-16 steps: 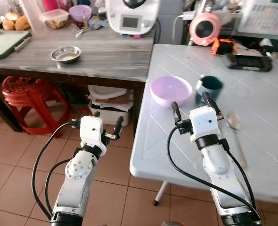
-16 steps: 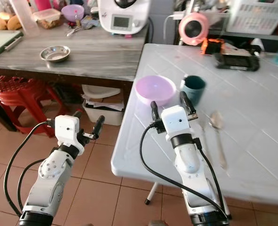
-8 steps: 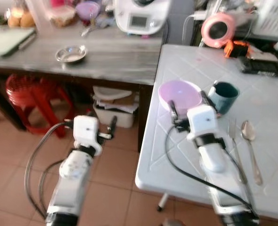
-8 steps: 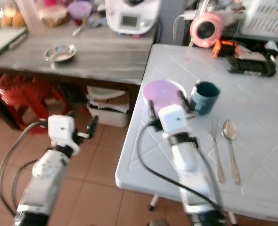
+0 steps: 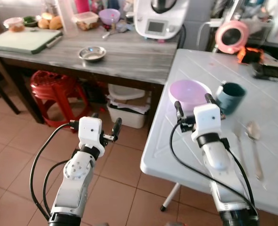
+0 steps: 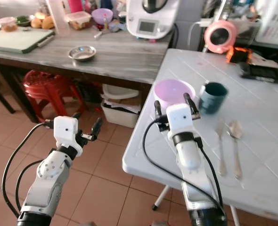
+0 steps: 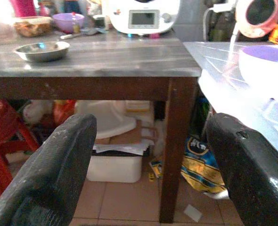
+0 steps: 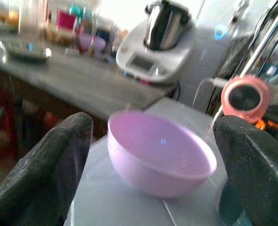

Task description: Setting the table

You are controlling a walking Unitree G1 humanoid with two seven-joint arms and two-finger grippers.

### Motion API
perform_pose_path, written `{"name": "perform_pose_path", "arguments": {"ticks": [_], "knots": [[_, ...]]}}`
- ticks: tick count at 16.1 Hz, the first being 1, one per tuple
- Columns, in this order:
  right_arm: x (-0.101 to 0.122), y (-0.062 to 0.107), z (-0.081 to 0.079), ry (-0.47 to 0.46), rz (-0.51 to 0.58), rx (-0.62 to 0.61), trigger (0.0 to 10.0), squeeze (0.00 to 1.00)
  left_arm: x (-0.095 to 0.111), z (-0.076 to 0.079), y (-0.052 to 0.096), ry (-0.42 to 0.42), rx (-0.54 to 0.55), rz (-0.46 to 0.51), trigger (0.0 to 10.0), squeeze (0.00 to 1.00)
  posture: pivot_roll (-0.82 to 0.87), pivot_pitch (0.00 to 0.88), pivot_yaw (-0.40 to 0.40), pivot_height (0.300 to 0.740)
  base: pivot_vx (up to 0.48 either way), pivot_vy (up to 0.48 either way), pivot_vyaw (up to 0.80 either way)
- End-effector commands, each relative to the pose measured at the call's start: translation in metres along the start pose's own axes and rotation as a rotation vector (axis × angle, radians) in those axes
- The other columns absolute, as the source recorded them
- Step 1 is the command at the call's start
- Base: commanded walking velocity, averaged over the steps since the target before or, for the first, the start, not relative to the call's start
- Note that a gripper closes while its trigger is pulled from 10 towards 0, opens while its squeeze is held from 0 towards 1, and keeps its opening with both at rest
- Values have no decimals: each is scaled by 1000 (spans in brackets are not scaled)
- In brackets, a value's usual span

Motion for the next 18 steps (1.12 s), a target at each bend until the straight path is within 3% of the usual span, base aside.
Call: {"name": "perform_pose_path", "arguments": {"ticks": [1,2,4,5,8,9,10,11,12,13,15,16,17,18], "knots": [[-12,-10,-4,67,-64,76,10000,1000,-4,0,1,-16,-15,-33,10000,0,-44,0,38,740,0,0,0],[-18,-18,-3,117,-94,106,10000,961,-6,1,2,-23,-18,-44,10000,0,-40,0,39,740,0,0,0],[-16,-29,-1,133,-99,125,10000,624,-6,0,4,-26,-21,-49,10000,0,-32,9,43,740,0,0,0],[-13,-37,-7,132,-102,184,10000,337,-7,-1,9,-28,-22,-61,10000,0,-23,26,49,740,0,0,0],[-11,-46,-19,183,-95,277,10000,318,-7,-1,15,-31,-32,-75,10000,0,-7,49,52,740,0,0,0],[-11,-48,-20,206,-93,286,10000,161,-8,-2,16,-31,-32,-80,10000,0,-4,53,52,740,0,0,0],[-10,-51,-18,232,-92,281,10000,149,-8,-2,17,-32,-33,-87,10000,0,-3,56,52,740,0,0,0],[-11,-55,-9,239,-104,237,10000,0,-9,-2,18,-34,-35,-93,10000,0,-1,60,51,740,0,0,0],[-11,-56,-6,234,-110,224,10000,227,-9,-2,18,-35,-35,-95,10000,0,-1,60,51,740,0,0,0],[-14,-60,11,203,-144,121,10000,1000,-9,-2,20,-35,-37,-102,10000,0,-2,63,51,740,0,0,0],[-13,-60,18,188,-145,65,10000,949,-10,-1,20,-33,-38,-109,10000,0,-7,62,53,740,0,0,0],[-13,-60,16,187,-144,74,10000,643,-10,-1,19,-32,-40,-110,10000,0,-7,62,53,740,0,0,0],[-14,-60,14,187,-148,76,10000,0,-11,-1,19,-32,-42,-114,10000,0,-10,61,56,740,0,0,0],[-17,-60,15,183,-162,68,10000,0,-11,0,18,-32,-45,-117,10000,0,-12,60,55,740,0,0,0]]}}
Point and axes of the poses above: a point about 5 cm out from each wrist's last joint towards the gripper, its own y axis pointing back from the gripper into the wrist, its own x axis along the axis of the wrist's last joint, z = x × y, the point moved 4 cm from there along -y, pointing out of the wrist towards the gripper, and after that the axes turned 2 degrees about y, right-handed, at the moved point
